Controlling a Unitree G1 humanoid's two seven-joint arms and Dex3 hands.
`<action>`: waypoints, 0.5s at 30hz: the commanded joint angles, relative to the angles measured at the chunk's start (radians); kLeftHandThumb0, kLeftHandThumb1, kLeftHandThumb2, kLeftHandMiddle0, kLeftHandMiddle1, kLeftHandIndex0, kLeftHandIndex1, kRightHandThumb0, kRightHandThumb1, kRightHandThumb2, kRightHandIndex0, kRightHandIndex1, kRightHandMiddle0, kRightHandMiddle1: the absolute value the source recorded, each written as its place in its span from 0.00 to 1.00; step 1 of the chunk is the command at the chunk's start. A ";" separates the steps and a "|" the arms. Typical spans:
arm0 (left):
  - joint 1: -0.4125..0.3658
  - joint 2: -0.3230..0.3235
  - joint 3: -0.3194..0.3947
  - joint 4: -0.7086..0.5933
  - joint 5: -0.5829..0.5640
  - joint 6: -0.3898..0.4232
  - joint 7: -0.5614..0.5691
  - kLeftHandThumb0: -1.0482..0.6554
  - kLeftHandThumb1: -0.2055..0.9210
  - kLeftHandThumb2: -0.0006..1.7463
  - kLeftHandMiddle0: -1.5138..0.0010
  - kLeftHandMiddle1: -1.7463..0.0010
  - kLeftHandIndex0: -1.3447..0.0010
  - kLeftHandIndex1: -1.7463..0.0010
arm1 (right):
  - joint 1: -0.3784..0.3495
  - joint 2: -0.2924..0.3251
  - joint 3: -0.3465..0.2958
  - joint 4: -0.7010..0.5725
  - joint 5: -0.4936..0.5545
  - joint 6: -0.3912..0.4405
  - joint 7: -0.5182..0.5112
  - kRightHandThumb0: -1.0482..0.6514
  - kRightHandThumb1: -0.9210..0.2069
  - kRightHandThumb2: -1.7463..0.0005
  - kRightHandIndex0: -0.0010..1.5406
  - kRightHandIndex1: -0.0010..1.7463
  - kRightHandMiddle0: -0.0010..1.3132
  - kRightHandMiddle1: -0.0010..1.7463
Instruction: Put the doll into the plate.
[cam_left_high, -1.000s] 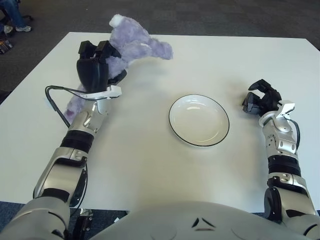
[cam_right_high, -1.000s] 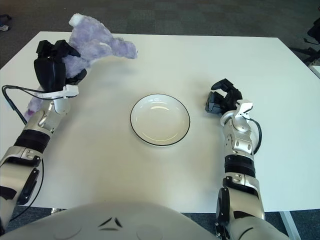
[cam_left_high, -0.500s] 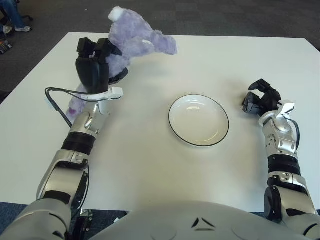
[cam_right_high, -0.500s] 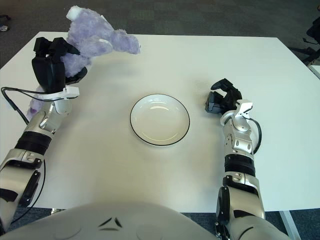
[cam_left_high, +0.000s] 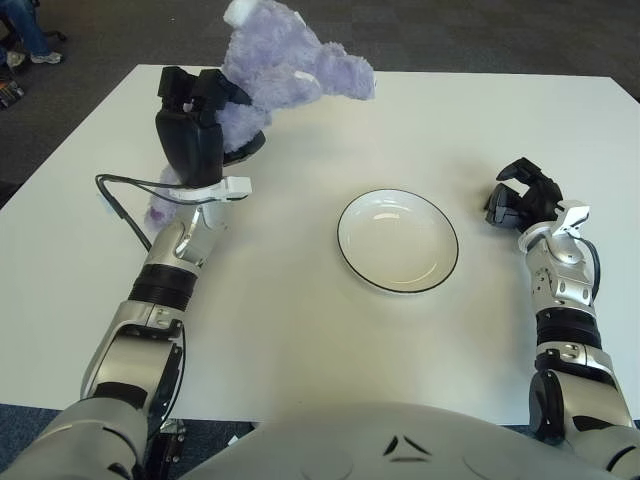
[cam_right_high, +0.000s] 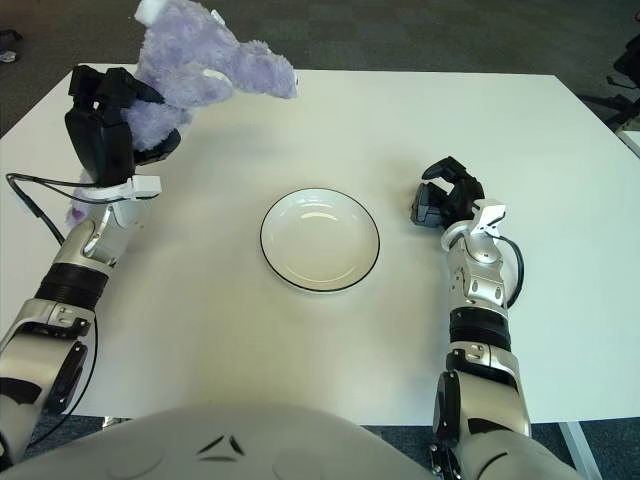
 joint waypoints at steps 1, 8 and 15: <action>0.009 -0.007 0.012 -0.027 -0.006 -0.025 -0.002 0.92 0.33 0.85 0.52 0.00 0.29 0.00 | 0.041 0.009 0.014 0.047 -0.014 0.046 -0.003 0.62 0.75 0.09 0.52 0.99 0.42 1.00; 0.021 -0.018 0.009 -0.050 -0.011 -0.060 -0.023 0.92 0.33 0.85 0.52 0.00 0.29 0.00 | 0.041 0.007 0.018 0.048 -0.019 0.044 -0.006 0.62 0.75 0.08 0.52 0.99 0.42 1.00; 0.043 -0.022 0.003 -0.091 -0.020 -0.108 -0.077 0.92 0.33 0.85 0.52 0.00 0.29 0.00 | 0.042 0.007 0.020 0.045 -0.015 0.044 -0.004 0.62 0.76 0.08 0.52 0.99 0.43 1.00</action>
